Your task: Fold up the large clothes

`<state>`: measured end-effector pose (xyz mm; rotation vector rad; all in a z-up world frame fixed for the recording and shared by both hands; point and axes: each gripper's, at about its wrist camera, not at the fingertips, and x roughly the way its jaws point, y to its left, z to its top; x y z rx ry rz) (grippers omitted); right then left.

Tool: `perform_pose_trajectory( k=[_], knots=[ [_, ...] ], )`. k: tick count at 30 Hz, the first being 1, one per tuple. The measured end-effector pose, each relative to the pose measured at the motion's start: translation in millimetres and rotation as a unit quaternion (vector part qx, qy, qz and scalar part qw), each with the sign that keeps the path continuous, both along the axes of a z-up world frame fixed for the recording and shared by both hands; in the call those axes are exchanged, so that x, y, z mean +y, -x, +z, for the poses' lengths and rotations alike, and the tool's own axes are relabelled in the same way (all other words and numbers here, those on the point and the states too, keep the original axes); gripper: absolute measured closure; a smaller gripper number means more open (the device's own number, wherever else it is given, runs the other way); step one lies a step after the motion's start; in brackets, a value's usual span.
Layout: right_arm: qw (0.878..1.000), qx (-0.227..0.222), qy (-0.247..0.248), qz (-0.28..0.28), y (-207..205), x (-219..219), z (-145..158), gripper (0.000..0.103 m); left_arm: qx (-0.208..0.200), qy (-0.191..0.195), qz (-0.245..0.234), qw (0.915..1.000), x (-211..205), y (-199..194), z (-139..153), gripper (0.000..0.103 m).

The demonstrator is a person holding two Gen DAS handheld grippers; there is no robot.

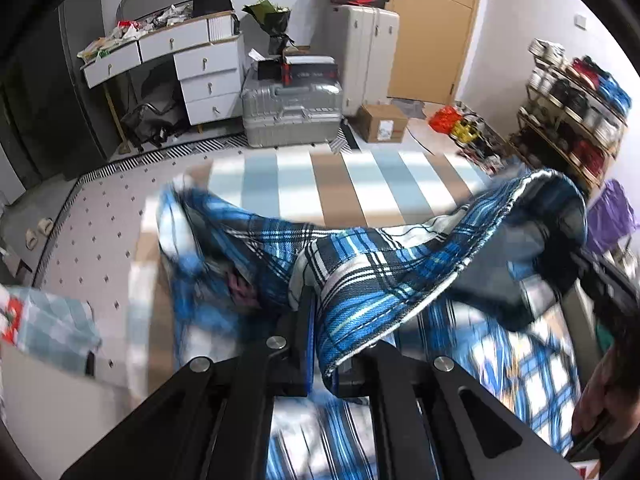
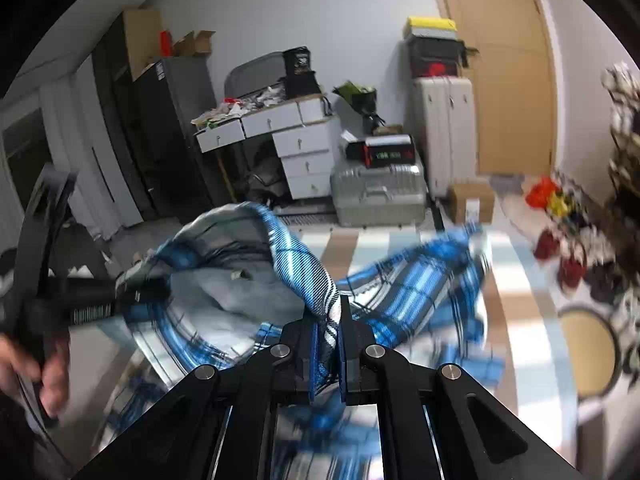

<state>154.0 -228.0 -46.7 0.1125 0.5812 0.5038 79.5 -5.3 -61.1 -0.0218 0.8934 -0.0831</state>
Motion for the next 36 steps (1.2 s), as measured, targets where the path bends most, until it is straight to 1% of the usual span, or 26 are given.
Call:
perform_pose_trajectory(
  k=[1,3,4,5,6,7,8,9,11,13,15,16,17,19,20,21,23,25,26,27,29,31,32,34,35,36],
  knots=[
    [1.000,0.004,-0.008,-0.005,9,-5,-6,0.096,0.000,0.001,-0.002,1.0000,-1,10,-3,0.102],
    [0.999,0.020,-0.035,-0.017,32,-14,-26,0.096,-0.005,-0.001,-0.011,0.9999,-7,40,-29,0.102],
    [0.998,0.031,-0.044,-0.024,38,-18,-33,0.096,-0.004,0.006,-0.007,0.9999,-7,48,-39,0.102],
    [0.997,0.052,-0.056,-0.032,45,-21,-48,0.096,0.006,0.015,-0.002,0.9999,-5,52,-46,0.102],
    [0.995,0.069,-0.066,-0.039,49,-24,-57,0.096,0.026,0.033,0.009,0.9991,-2,55,-61,0.102],
    [0.992,0.089,-0.077,-0.051,52,-27,-69,0.096,0.036,0.044,0.016,0.9983,1,56,-65,0.102],
    [0.989,0.108,-0.080,-0.059,56,-30,-79,0.096,0.048,0.055,0.026,0.9970,3,59,-76,0.102],
    [0.987,0.127,-0.076,-0.060,61,-29,-92,0.096,0.052,0.056,0.028,0.9967,2,60,-80,0.102],
    [0.986,0.138,-0.069,-0.067,69,-31,-102,0.096,0.058,0.044,0.030,0.9969,-1,65,-91,0.102],
    [0.984,0.160,-0.051,-0.064,72,-31,-108,0.094,0.067,0.028,0.027,0.9970,-7,68,-101,0.102],
    [0.980,0.183,-0.049,-0.064,75,-33,-114,0.091,0.070,0.016,0.024,0.9971,-10,69,-106,0.102],
    [0.978,0.194,-0.052,-0.061,77,-34,-117,0.090,0.075,0.014,0.022,0.9969,-10,68,-110,0.102],
    [0.975,0.205,-0.052,-0.062,78,-35,-119,0.084,0.079,0.013,0.019,0.9966,-10,67,-112,0.102],
    [0.973,0.217,-0.056,-0.062,86,-42,-120,0.076,0.091,0.016,0.014,0.9956,-8,64,-118,0.102],
    [0.972,0.217,-0.060,-0.059,92,-47,-119,0.064,0.093,0.010,0.009,0.9956,-12,63,-118,0.102],
    [0.973,0.215,-0.069,-0.058,96,-53,-117,0.054,0.091,0.003,0.003,0.9958,-11,64,-120,0.102],
    [0.974,0.190,-0.104,-0.070,103,-72,-105,0.053,0.091,-0.009,-0.006,0.9958,-15,61,-119,0.102],
    [0.974,0.170,-0.125,-0.079,100,-86,-90,0.045,0.096,-0.009,-0.009,0.9953,-17,57,-118,0.102],
    [0.974,0.160,-0.132,-0.086,96,-90,-82,0.039,0.102,-0.007,-0.010,0.9947,-16,54,-117,0.102],
    [0.975,0.148,-0.134,-0.095,90,-94,-72,0.034,0.105,-0.008,-0.012,0.9944,-17,52,-116,0.102],
    [0.977,0.131,-0.131,-0.107,69,-95,-53,0.032,0.108,-0.022,-0.019,0.9938,-20,50,-116,0.102],
    [0.976,0.143,-0.120,-0.114,46,-90,-47,0.027,0.108,-0.037,-0.025,0.9931,-20,49,-116,0.102],
    [0.973,0.159,-0.118,-0.118,28,-88,-46,0.027,0.108,-0.042,-0.027,0.9929,-24,62,-116,0.102],
    [0.966,0.190,-0.126,-0.123,4,-88,-50,0.030,0.109,-0.041,-0.022,0.9929,-23,63,-119,0.102],
    [0.960,0.205,-0.143,-0.126,-5,-92,-54,0.043,0.110,-0.035,-0.021,0.9931,-21,63,-117,0.102],
    [0.950,0.219,-0.183,-0.126,-15,-100,-59,0.068,0.109,-0.031,-0.022,0.9933,-21,63,-114,0.102]
  ],
)
